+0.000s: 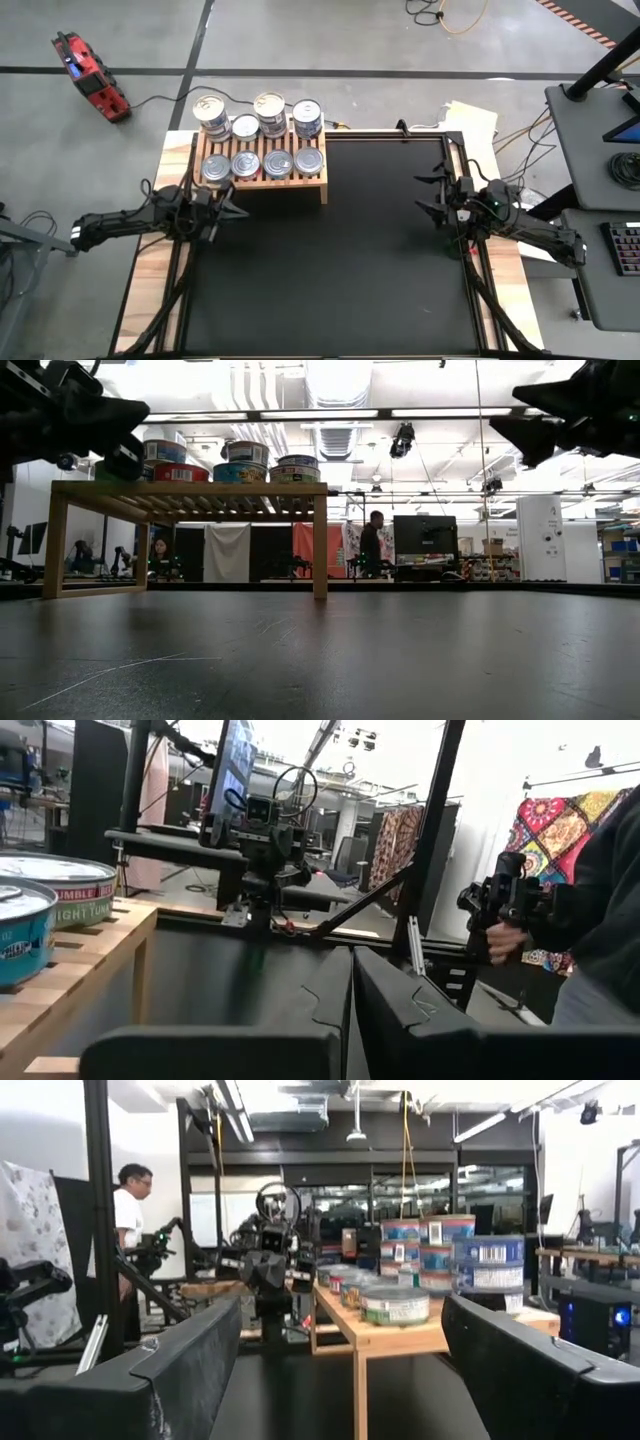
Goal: Stack canned seafood by type on shelf
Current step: Return to Home Position
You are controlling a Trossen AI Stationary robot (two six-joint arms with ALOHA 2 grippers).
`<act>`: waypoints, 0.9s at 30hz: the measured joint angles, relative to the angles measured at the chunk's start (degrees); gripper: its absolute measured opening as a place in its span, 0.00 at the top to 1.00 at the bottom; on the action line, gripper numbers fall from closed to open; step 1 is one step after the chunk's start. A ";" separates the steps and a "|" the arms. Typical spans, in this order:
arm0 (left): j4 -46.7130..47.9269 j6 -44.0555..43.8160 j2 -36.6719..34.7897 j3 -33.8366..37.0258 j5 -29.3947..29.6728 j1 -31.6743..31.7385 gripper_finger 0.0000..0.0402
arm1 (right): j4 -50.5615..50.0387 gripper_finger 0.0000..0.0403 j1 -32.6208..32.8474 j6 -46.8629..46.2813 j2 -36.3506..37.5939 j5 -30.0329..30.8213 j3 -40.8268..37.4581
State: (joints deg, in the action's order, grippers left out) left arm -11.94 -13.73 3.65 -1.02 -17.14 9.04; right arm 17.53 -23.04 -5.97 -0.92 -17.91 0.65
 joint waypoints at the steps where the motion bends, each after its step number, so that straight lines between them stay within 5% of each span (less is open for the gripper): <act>1: 0.02 -0.10 0.12 0.00 0.02 0.00 1.00 | -0.43 0.16 0.01 0.02 -0.01 0.00 -0.01; 27: 0.02 -0.32 0.82 0.00 0.08 0.00 1.00 | -2.01 0.26 3.84 0.57 0.85 -0.04 -0.05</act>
State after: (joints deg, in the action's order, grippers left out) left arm -11.92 -14.05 4.47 -1.02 -17.06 9.04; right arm 15.52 -19.20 -5.41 -0.08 -17.96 0.60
